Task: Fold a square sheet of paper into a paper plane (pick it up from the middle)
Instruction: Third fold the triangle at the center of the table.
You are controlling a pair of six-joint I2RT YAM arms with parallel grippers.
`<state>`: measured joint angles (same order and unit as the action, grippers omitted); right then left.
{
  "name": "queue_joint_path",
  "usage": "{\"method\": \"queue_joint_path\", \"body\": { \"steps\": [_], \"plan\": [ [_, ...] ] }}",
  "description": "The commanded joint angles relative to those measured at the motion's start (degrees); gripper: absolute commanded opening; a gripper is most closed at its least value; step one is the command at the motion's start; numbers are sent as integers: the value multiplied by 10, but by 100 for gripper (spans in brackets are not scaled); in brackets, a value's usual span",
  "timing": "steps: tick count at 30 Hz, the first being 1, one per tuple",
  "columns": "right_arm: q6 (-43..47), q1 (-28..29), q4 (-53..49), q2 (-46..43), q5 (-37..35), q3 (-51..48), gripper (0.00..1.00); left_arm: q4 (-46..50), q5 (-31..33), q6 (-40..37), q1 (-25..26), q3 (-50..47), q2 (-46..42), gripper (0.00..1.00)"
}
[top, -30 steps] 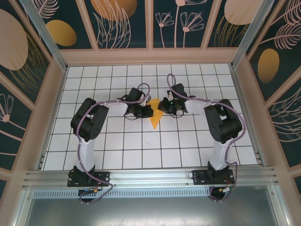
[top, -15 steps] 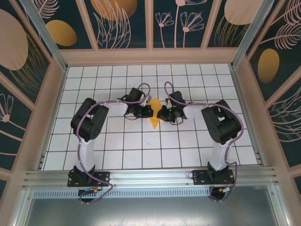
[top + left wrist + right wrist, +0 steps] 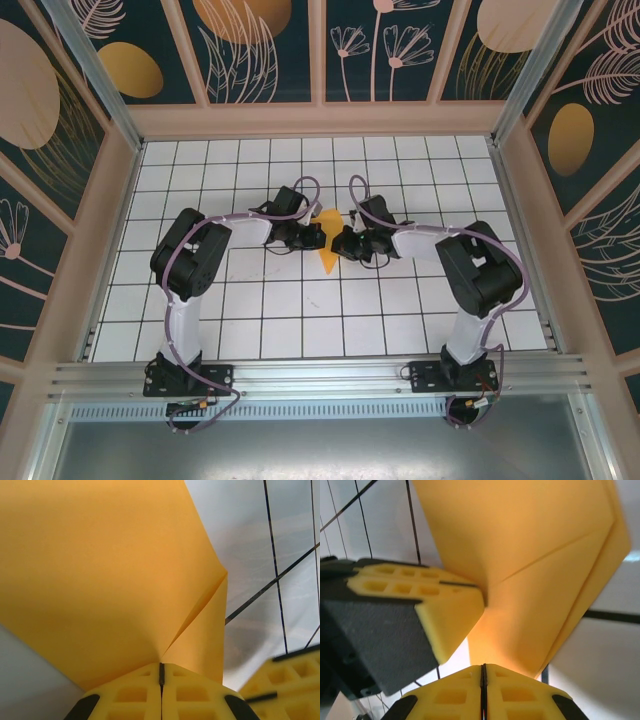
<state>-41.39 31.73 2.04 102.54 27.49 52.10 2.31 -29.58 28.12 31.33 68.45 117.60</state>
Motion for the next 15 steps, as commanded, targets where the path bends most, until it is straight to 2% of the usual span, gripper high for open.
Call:
{"method": "queue_joint_path", "body": {
  "steps": [1,4,9,15],
  "plan": [
    [-22,10,20,-11,8,-25,12,12,36,-10,-1,-13,15,8],
    [-28,14,38,1,18,-36,12,10,35,-9,-2,-13,15,8],
    [-21,17,7,19,-19,-33,12,11,34,-10,-2,-10,18,8],
    [-14,25,11,-17,-2,-28,13,12,34,-11,-2,-7,19,8]
  ]
}}
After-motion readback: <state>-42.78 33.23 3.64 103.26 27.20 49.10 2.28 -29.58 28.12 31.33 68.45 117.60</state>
